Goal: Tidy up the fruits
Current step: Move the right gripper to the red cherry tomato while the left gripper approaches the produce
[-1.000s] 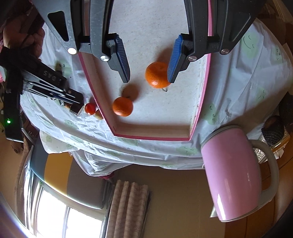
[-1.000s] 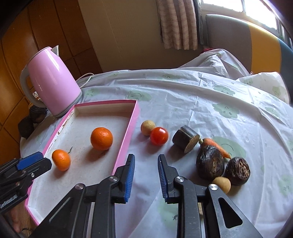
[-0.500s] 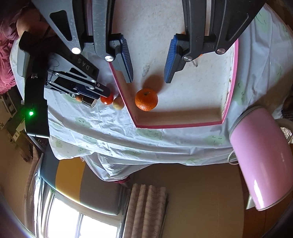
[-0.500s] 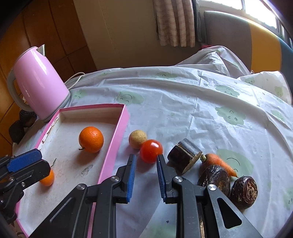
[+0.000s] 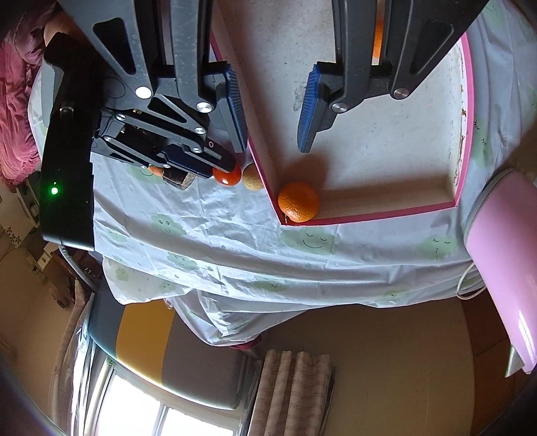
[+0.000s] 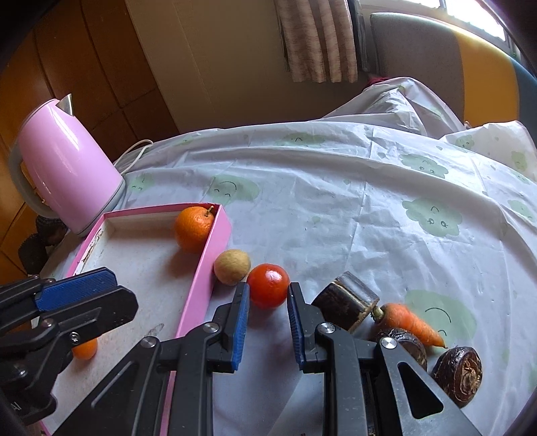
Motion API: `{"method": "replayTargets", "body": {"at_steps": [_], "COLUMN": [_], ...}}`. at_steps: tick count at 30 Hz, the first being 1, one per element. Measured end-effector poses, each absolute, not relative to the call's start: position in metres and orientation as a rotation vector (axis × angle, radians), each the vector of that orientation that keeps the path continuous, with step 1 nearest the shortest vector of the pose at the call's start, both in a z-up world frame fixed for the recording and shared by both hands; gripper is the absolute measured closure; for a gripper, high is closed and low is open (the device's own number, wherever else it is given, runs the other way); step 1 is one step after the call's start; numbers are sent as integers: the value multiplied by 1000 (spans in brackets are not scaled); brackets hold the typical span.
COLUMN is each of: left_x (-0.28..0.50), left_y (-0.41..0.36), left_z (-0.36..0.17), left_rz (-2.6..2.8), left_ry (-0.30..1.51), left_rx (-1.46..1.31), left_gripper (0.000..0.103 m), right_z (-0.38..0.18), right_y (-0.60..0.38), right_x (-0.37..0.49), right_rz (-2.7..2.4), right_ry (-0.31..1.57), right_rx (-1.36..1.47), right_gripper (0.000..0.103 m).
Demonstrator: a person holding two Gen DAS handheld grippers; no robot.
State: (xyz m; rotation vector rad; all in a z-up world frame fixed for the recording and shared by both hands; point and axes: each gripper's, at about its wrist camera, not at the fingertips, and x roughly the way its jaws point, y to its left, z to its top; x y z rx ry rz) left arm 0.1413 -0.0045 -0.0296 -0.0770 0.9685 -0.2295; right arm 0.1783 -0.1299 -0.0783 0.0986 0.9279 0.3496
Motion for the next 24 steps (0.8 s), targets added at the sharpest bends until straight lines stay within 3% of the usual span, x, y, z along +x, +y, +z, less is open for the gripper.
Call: {"method": "replayTargets", "body": {"at_steps": [15, 19, 24], "left_x": [152, 159, 171], "left_y": [-12, -18, -32], "left_z": [-29, -25, -24], "left_rz": [-262, -316, -389], "left_ry": [969, 964, 973], "left_rx": [-34, 4, 78], "left_gripper": [75, 75, 75], "right_z": [-80, -79, -78], "right_y": [-131, -136, -150], "right_x": [185, 183, 174], "right_rz": [380, 386, 395], "right_ry": [931, 931, 946], "right_rx": [133, 140, 154], "right_gripper": [72, 79, 80]}}
